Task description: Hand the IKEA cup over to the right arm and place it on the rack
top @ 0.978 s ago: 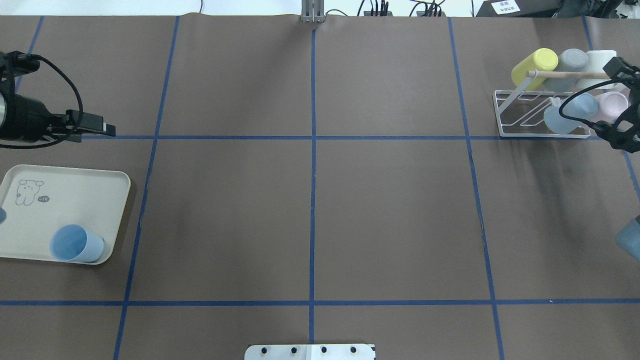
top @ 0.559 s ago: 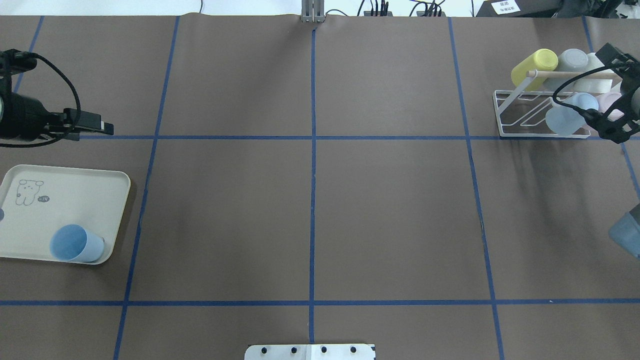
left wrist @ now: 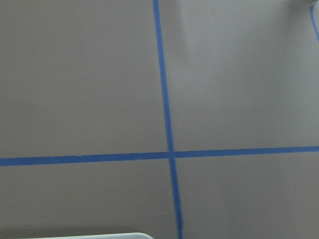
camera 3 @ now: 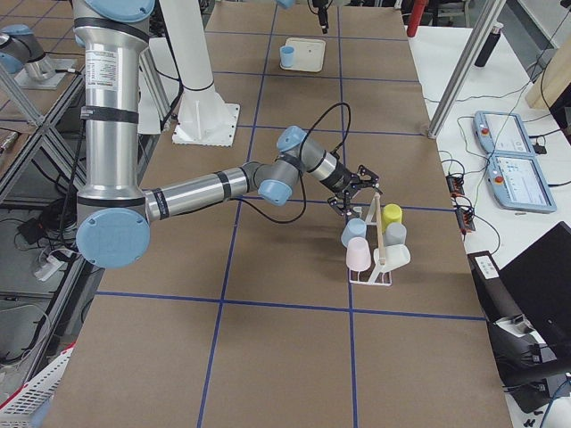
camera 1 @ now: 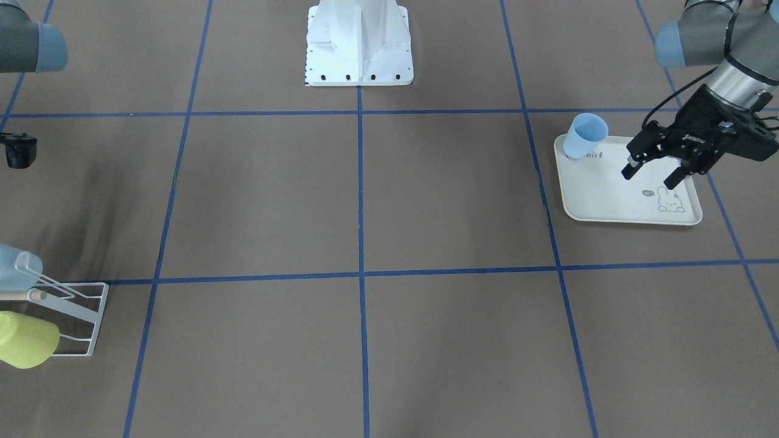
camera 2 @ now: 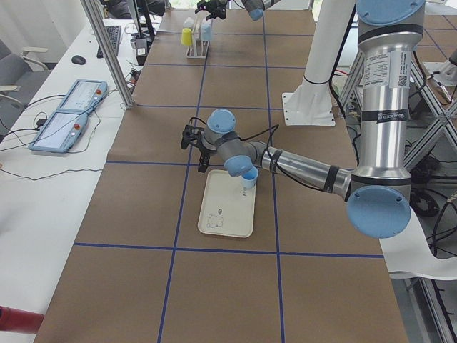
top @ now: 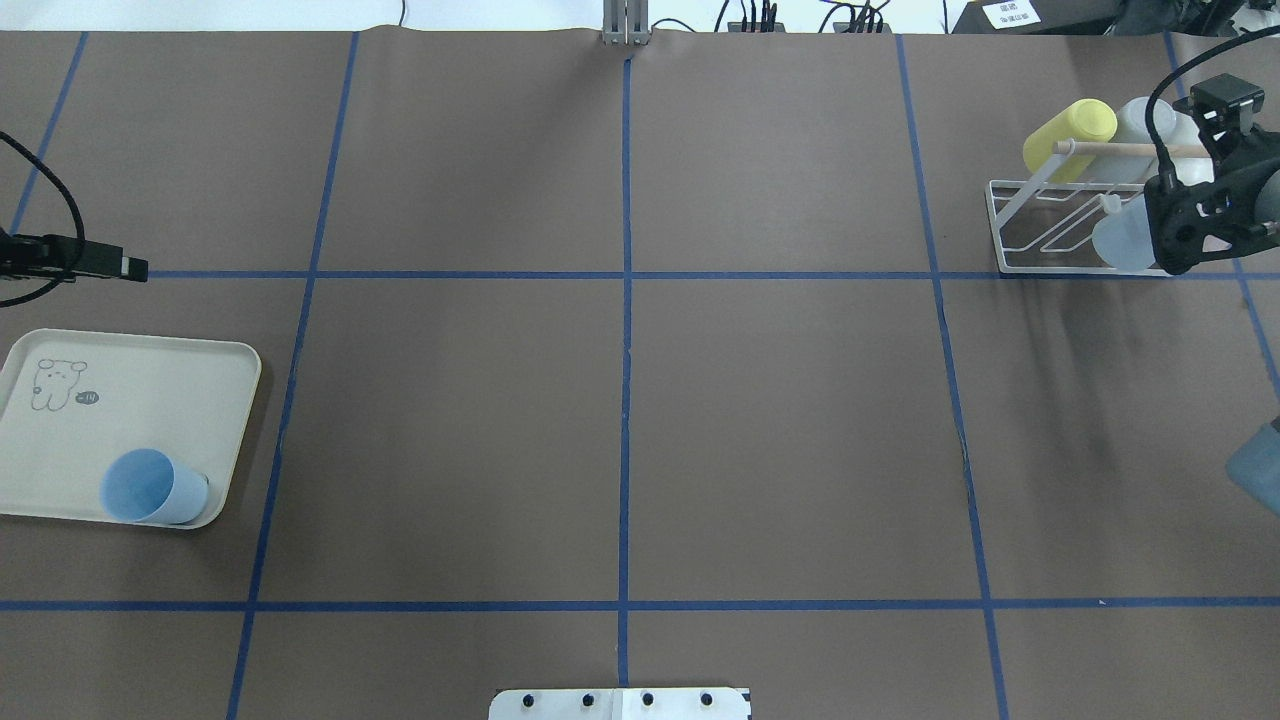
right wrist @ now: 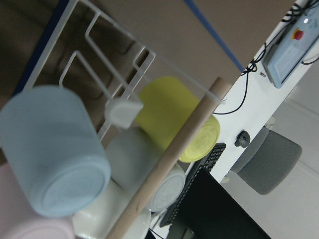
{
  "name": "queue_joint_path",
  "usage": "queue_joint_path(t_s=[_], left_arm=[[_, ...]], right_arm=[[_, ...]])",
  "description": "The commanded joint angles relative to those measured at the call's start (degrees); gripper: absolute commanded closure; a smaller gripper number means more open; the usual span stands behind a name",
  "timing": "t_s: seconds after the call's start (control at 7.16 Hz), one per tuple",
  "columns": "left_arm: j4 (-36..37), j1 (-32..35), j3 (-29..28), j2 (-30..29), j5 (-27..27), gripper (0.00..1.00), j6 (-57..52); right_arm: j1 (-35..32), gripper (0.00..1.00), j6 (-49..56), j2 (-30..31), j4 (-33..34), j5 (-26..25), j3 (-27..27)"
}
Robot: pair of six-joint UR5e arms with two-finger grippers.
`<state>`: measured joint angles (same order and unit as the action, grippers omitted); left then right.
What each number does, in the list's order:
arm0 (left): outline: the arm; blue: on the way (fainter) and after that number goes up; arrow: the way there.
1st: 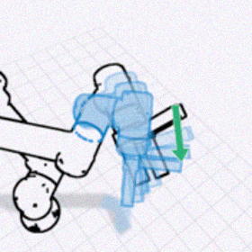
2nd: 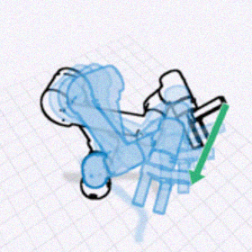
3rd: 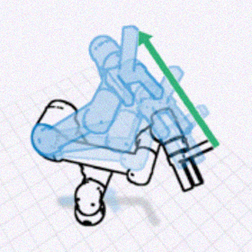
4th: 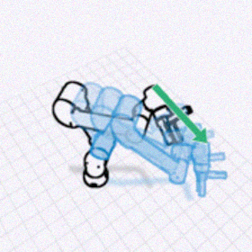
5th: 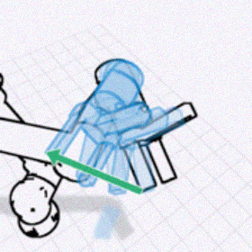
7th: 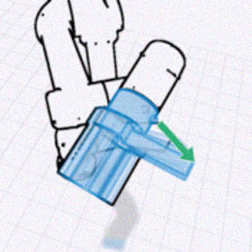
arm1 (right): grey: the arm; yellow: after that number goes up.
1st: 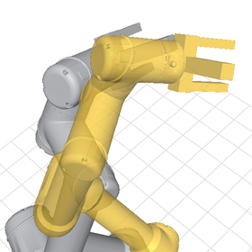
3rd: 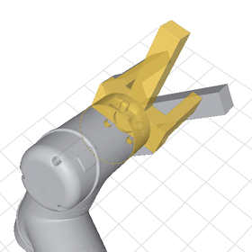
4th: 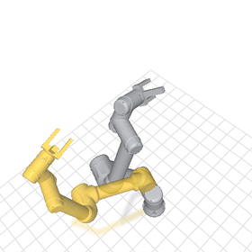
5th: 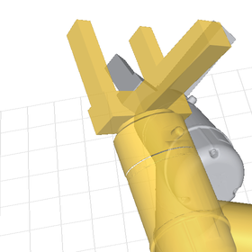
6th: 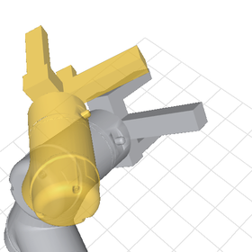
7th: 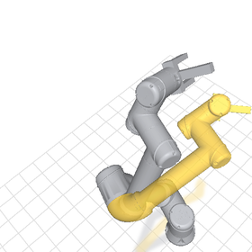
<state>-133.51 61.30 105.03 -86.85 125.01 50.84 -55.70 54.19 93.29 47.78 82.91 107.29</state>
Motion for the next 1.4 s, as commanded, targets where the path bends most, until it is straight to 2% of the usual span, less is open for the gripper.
queue_joint_path(t_s=[0.0,0.28,0.56,0.84,0.98,1.26], left_arm=[[-0.1,-0.2,0.3,2.9,-0.1,0.0,-1.4],[-0.2,-3.0,0.7,5.2,-0.1,0.0,-1.4],[-0.2,-7.7,0.8,6.7,-1.1,0.0,-0.9],[-0.5,-10.0,1.4,9.4,-1.0,0.0,-0.8],[-0.5,-10.3,3.9,12.1,-0.3,0.0,-0.7],[-0.5,-12.4,6.5,15.7,-0.4,0.0,-0.6]], right_arm=[[0.0,0.0,-26.2,1.2,-0.3,7.0,3.6],[0.0,0.0,-49.3,1.3,-2.6,16.1,4.4],[0.2,0.0,-62.7,0.8,-1.9,26.6,4.4],[0.2,0.0,-65.5,0.5,0.7,30.4,4.5],[0.8,0.0,-65.5,0.2,4.0,31.3,5.7],[1.4,0.0,-65.5,0.1,4.7,31.7,6.4]])
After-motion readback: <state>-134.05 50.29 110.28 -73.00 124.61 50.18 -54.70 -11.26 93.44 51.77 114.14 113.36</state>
